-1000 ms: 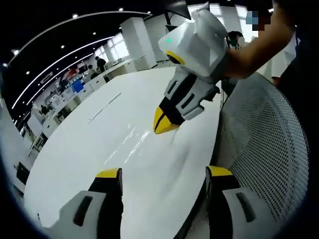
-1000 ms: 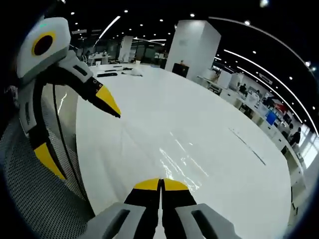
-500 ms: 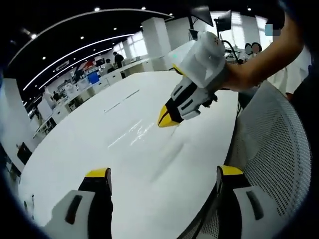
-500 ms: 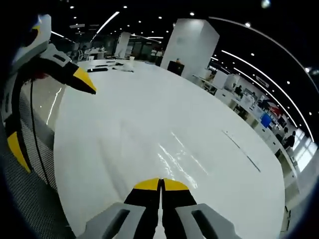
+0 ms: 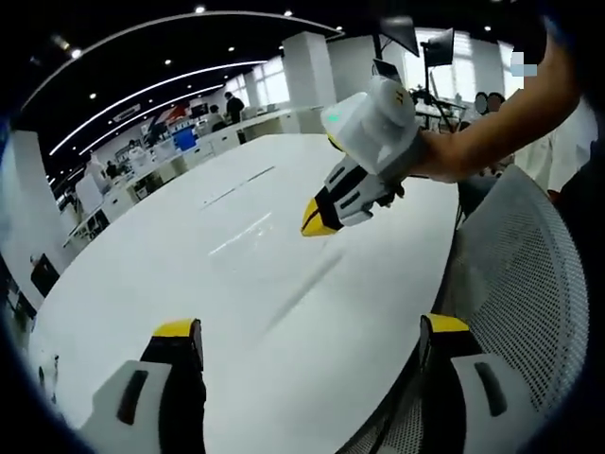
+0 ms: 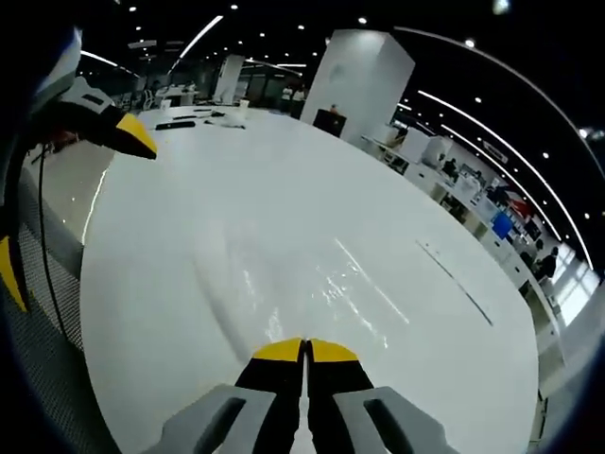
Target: Open the resealable bag by pulling the two sides of the seal apart until the entire bag opening is separated and visibly accessible.
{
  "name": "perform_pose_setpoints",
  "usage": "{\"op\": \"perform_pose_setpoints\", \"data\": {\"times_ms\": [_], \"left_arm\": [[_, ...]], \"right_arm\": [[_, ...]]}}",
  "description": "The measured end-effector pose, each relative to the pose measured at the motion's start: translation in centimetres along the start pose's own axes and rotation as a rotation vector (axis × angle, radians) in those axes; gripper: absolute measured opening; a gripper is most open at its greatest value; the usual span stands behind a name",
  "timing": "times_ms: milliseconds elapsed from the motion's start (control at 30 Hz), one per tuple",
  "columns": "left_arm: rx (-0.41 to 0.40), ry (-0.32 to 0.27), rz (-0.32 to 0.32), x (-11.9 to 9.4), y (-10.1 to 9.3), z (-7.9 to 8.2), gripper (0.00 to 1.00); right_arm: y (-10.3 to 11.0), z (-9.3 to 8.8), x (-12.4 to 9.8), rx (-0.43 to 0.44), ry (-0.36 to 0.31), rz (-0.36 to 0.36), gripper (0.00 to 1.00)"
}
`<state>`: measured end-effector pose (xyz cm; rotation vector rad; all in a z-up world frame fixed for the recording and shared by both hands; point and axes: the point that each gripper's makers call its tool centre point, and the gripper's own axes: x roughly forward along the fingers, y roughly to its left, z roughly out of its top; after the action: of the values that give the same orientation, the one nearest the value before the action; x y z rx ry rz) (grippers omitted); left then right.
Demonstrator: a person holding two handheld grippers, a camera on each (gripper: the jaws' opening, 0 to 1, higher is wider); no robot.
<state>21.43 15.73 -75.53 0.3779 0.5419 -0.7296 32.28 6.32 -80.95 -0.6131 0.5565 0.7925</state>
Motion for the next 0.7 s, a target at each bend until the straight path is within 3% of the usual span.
{"op": "perform_pose_setpoints", "data": {"times_ms": [700], "left_arm": [[-0.009, 0.034, 0.000, -0.1, -0.3, -0.7, 0.91]], "right_arm": [[1.4, -1.6, 0.5, 0.081, 0.015, 0.037, 0.00]]}}
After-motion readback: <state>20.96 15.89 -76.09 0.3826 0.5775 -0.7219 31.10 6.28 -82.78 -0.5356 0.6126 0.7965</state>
